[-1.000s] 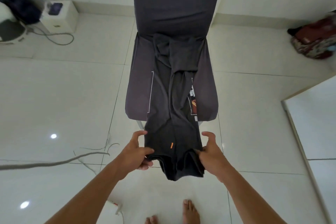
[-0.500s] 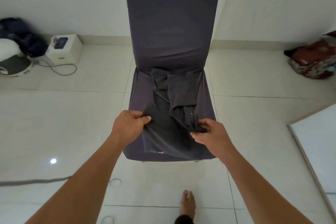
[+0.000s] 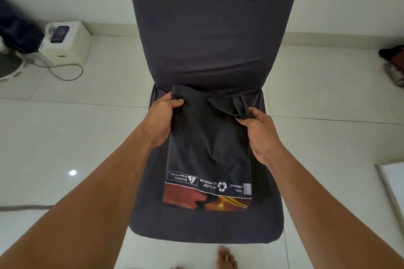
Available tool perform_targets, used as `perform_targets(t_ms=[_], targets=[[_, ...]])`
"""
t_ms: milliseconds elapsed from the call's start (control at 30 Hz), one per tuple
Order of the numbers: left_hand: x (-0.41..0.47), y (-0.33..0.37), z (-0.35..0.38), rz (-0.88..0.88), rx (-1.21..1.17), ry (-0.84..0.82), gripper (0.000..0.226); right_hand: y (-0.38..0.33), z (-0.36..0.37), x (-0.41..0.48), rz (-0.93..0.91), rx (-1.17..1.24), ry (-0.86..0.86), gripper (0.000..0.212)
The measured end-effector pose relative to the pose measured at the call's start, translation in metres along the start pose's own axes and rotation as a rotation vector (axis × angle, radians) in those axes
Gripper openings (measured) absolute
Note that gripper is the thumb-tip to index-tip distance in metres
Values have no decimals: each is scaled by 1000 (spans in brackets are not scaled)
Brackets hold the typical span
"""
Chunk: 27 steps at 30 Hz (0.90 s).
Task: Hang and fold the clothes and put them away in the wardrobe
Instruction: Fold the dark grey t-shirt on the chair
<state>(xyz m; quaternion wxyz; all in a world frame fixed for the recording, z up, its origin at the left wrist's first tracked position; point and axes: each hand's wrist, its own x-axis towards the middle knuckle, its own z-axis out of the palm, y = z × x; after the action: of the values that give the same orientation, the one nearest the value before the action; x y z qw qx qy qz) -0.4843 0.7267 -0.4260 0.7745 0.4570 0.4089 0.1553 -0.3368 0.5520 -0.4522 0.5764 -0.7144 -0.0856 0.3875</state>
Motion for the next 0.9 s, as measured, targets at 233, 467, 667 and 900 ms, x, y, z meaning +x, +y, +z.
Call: perform_targets(t_ms=[233, 467, 667, 900], targets=[[85, -33, -19, -149, 349, 257, 32, 16, 11, 78, 0, -379, 202, 27], [95, -40, -25, 114, 756, 394, 49, 18, 14, 91, -122, -423, 339, 20], [87, -39, -12, 73, 809, 363, 72, 18, 13, 96, 5, -638, 323, 44], [77, -36, -3, 289, 1273, 445, 37, 8, 12, 103, 53, -588, 146, 34]])
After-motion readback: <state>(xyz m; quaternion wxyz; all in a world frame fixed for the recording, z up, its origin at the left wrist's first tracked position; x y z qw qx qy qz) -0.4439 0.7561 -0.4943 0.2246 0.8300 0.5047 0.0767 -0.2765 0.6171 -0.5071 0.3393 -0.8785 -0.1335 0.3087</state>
